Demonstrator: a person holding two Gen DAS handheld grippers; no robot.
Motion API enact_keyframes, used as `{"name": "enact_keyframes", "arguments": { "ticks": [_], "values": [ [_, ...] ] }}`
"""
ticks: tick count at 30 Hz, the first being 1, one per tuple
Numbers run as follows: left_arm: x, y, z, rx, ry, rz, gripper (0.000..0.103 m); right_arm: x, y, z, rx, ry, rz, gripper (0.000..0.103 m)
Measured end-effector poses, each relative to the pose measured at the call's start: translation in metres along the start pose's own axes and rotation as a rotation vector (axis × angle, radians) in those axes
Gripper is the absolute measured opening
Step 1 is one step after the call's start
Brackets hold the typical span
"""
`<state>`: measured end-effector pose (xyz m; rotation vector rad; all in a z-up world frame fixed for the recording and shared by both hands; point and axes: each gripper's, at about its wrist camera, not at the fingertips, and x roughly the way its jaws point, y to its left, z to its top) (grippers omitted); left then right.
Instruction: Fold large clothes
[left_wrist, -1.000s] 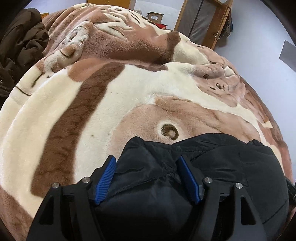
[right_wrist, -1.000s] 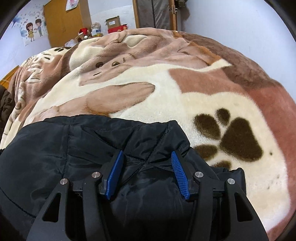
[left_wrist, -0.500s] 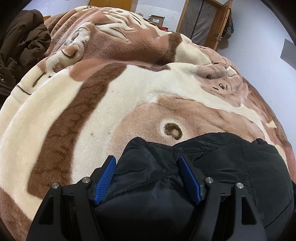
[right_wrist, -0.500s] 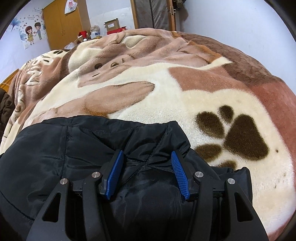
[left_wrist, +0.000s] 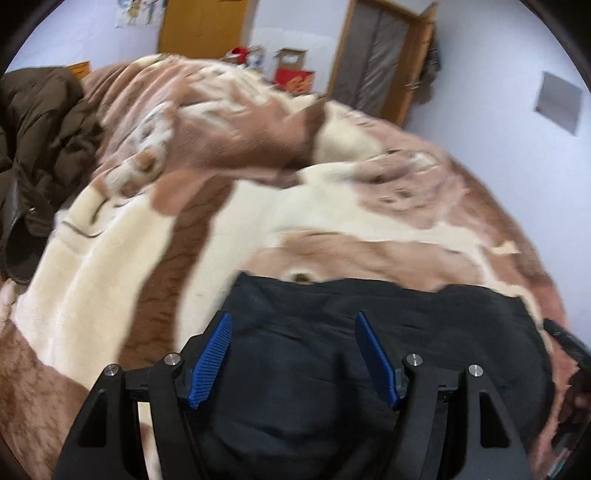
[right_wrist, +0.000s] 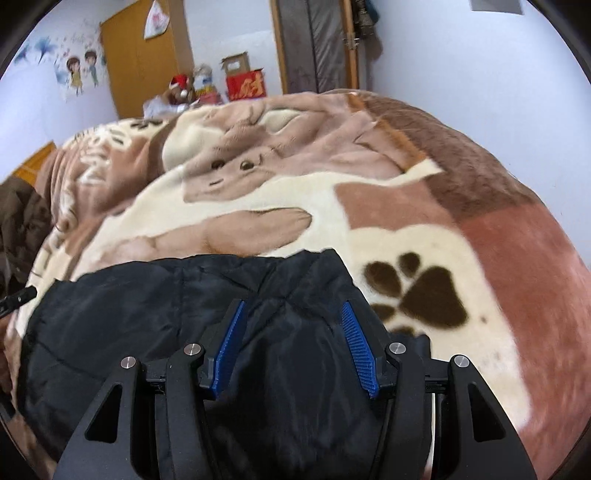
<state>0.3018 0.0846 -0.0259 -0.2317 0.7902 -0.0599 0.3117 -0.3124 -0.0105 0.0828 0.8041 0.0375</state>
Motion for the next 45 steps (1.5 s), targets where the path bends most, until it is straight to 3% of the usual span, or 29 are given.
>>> {"name": "enact_keyframes", "arguments": {
  "ticks": [5, 9, 12, 18, 22, 25, 28, 30, 32, 36, 39, 45],
  "values": [
    [0.007, -0.081, -0.017, 0.146, 0.027, -0.151, 0.071, 0.001, 0.027, -0.017, -0.048, 0.024, 0.042, 0.054],
    [0.052, -0.119, -0.034, 0.231, 0.103, -0.129, 0.072, 0.027, 0.029, -0.027, -0.132, 0.047, -0.023, 0.054],
    [0.073, -0.114, -0.040, 0.212, 0.115, -0.132, 0.072, 0.042, 0.014, -0.034, -0.075, 0.055, -0.010, 0.054],
    [0.090, -0.117, -0.044, 0.221, 0.123, -0.115, 0.072, 0.054, 0.021, -0.041, -0.100, 0.034, -0.057, 0.054],
    [0.072, -0.117, -0.038, 0.208, 0.147, -0.125, 0.071, 0.032, 0.021, -0.031, -0.092, 0.046, -0.050, 0.054],
    [0.038, -0.099, -0.027, 0.187, 0.097, -0.147, 0.070, 0.010, 0.012, -0.029, -0.080, -0.004, -0.055, 0.054],
    [0.013, -0.064, -0.021, 0.178, 0.017, -0.083, 0.070, 0.016, -0.003, -0.035, -0.086, 0.003, -0.100, 0.054],
    [0.018, -0.035, -0.022, 0.133, 0.032, -0.018, 0.069, 0.024, -0.010, -0.044, -0.089, 0.002, -0.104, 0.054],
    [0.027, -0.017, -0.028, 0.101, 0.048, -0.011, 0.069, 0.027, -0.011, -0.048, -0.079, -0.006, -0.103, 0.054],
    [0.045, -0.024, -0.043, 0.154, 0.016, 0.020, 0.069, 0.033, -0.009, -0.052, -0.098, -0.016, -0.122, 0.054],
    [0.059, -0.026, -0.045, 0.139, 0.004, 0.025, 0.070, 0.038, -0.011, -0.054, -0.094, -0.013, -0.122, 0.054],
    [0.059, -0.026, -0.038, 0.140, 0.049, 0.028, 0.069, 0.039, -0.007, -0.050, -0.116, 0.004, -0.152, 0.054]
  ]
}}
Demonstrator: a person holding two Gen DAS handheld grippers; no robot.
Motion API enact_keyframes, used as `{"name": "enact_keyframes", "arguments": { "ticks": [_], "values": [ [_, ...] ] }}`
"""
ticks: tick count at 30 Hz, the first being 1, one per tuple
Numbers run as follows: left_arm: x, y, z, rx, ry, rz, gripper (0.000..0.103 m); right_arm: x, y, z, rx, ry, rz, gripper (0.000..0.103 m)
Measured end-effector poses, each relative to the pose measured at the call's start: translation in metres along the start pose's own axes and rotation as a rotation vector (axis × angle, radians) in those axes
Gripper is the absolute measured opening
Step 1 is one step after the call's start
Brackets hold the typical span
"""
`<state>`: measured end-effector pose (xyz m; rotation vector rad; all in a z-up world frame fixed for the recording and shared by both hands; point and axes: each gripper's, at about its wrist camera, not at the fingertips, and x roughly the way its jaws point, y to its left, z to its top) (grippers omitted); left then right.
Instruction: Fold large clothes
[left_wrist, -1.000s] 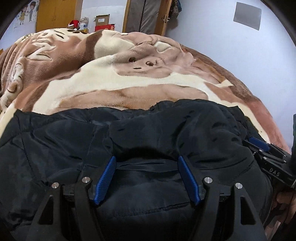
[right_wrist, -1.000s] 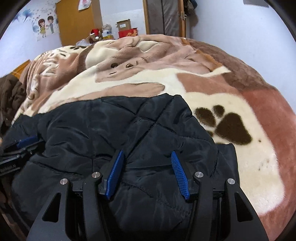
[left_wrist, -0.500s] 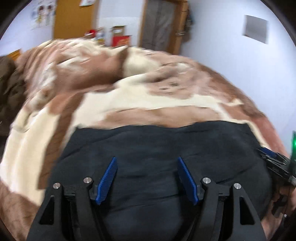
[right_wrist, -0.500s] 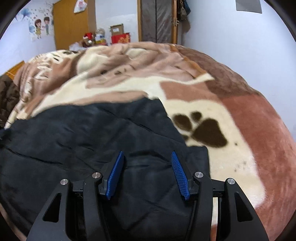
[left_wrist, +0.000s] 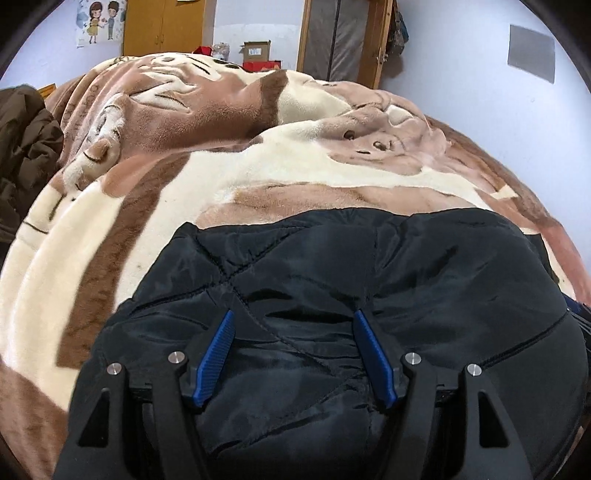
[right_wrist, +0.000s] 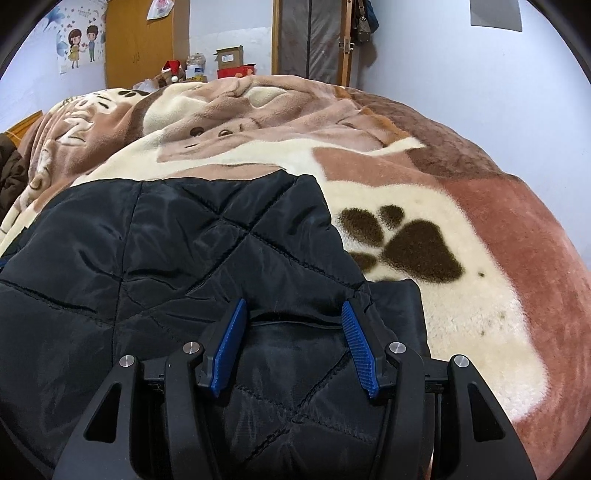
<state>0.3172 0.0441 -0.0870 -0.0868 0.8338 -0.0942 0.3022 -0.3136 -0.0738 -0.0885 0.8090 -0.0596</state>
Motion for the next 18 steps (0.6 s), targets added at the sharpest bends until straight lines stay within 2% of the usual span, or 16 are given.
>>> {"name": "enact_keyframes", "arguments": {
  "ticks": [2, 4, 7, 10, 12, 18],
  "values": [
    [-0.019, 0.005, 0.007, -0.008, 0.002, -0.030, 0.068, -0.010, 0.001, 0.009, -0.008, 0.025, -0.017, 0.054],
    [-0.043, 0.018, 0.011, -0.023, -0.043, -0.046, 0.068, -0.022, -0.001, 0.016, 0.013, 0.016, 0.000, 0.054],
    [-0.059, 0.045, 0.009, -0.043, -0.084, -0.005, 0.068, -0.029, -0.007, 0.020, 0.039, -0.007, 0.012, 0.054],
    [-0.040, 0.071, -0.006, -0.111, -0.021, 0.015, 0.068, -0.013, -0.009, 0.008, 0.041, 0.013, 0.020, 0.054],
    [-0.031, 0.076, -0.017, -0.137, -0.036, 0.000, 0.070, -0.009, -0.004, 0.002, 0.023, -0.009, 0.007, 0.054],
    [-0.016, 0.066, -0.021, -0.124, -0.060, 0.034, 0.070, 0.000, -0.006, -0.003, 0.036, -0.016, 0.018, 0.054]
  ]
}}
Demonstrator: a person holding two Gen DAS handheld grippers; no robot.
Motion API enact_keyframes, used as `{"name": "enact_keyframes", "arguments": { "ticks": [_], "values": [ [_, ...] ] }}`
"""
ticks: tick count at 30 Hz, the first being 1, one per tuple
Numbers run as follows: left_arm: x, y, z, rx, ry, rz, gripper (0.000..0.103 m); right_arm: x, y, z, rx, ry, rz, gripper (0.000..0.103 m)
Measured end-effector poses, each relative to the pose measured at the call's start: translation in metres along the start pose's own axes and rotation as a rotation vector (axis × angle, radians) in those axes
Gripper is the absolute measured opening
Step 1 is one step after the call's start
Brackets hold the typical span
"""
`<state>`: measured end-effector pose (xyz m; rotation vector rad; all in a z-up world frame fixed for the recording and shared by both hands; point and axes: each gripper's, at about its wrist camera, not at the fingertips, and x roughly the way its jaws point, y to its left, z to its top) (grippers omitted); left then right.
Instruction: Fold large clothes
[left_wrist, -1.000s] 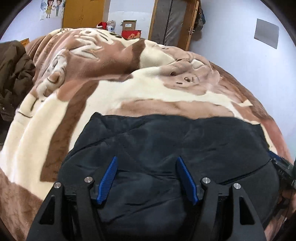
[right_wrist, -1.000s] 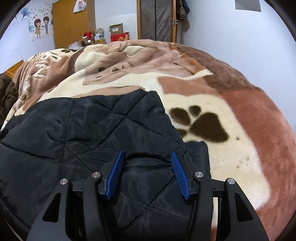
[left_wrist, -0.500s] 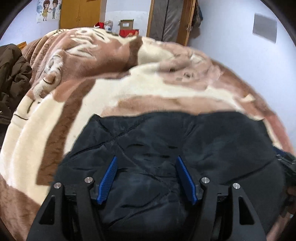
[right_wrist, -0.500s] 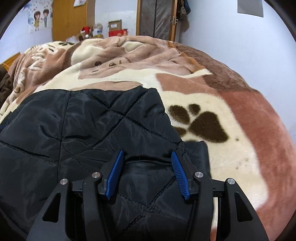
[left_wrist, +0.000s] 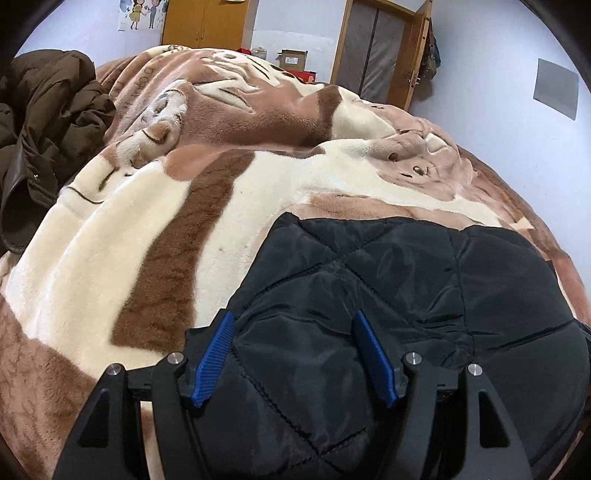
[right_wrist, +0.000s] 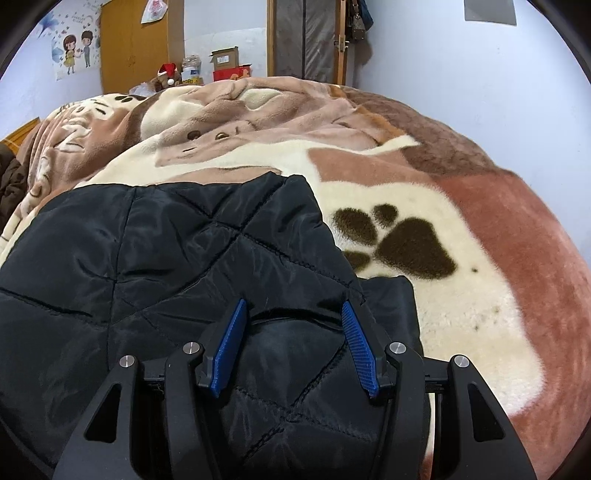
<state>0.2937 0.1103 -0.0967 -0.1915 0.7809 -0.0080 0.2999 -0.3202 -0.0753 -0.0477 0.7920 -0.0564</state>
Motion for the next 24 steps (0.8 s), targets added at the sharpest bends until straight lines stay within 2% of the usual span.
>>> {"name": "enact_keyframes", "arguments": {
  "ticks": [12, 17, 21, 24],
  "values": [
    [0.002, -0.001, -0.002, 0.014, 0.004, 0.022, 0.071, 0.002, 0.001, -0.002, -0.001, -0.009, -0.006, 0.054],
    [0.000, -0.006, 0.002, 0.028, 0.028, 0.051, 0.071, 0.000, 0.004, 0.002, -0.020, 0.025, -0.018, 0.054],
    [-0.016, -0.008, 0.013, 0.005, 0.065, 0.076, 0.069, -0.013, 0.007, 0.018, -0.050, 0.083, -0.046, 0.054],
    [-0.040, -0.019, 0.018, 0.016, 0.046, 0.052, 0.067, -0.038, 0.008, 0.030, -0.014, 0.065, -0.026, 0.054]
  ]
}}
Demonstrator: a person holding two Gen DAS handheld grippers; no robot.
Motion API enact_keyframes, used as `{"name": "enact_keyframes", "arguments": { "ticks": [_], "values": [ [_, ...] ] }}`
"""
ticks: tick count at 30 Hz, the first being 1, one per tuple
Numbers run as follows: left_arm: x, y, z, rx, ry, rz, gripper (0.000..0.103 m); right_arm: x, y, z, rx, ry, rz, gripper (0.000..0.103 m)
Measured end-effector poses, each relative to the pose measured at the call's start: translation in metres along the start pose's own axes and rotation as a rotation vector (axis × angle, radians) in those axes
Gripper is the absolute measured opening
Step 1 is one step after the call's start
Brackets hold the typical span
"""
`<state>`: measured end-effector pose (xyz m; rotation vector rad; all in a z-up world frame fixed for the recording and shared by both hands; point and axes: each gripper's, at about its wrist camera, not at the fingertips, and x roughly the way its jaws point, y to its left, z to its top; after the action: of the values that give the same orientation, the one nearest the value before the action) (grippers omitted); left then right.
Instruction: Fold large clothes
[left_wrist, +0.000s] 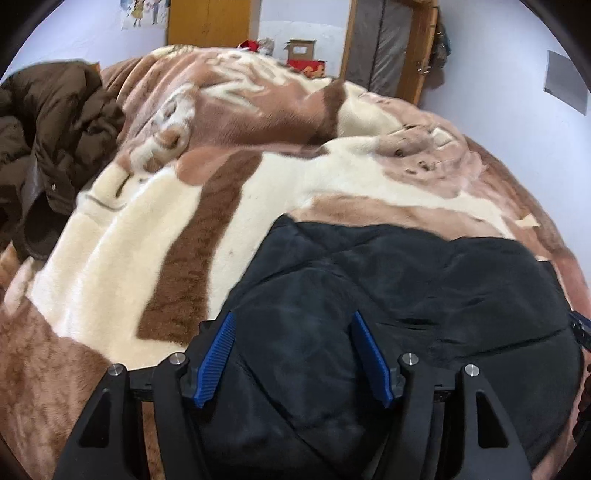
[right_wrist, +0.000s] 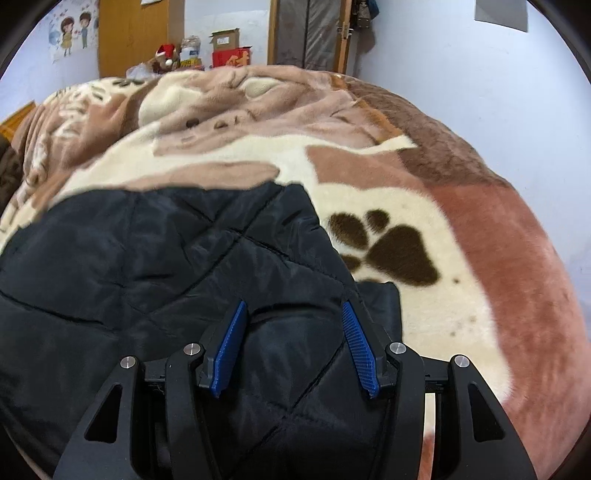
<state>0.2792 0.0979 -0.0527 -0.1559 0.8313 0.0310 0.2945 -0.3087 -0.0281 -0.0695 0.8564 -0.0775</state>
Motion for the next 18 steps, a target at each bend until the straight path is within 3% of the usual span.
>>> {"name": "enact_keyframes", "arguments": {
  "ticks": [4, 8, 12, 18],
  "values": [
    [-0.036, -0.037, 0.000, 0.053, -0.053, -0.099, 0.067, -0.040, 0.023, 0.002, 0.005, -0.070, 0.112, 0.054],
    [-0.041, -0.093, -0.010, 0.160, -0.036, -0.208, 0.067, -0.039, 0.065, -0.006, -0.086, -0.031, 0.195, 0.054],
    [0.002, -0.116, -0.029, 0.176, 0.085, -0.197, 0.068, -0.004, 0.080, -0.017, -0.115, 0.071, 0.182, 0.054],
    [0.017, -0.118, -0.031, 0.169, 0.096, -0.178, 0.069, 0.017, 0.079, -0.013, -0.126, 0.128, 0.181, 0.055]
  ]
}}
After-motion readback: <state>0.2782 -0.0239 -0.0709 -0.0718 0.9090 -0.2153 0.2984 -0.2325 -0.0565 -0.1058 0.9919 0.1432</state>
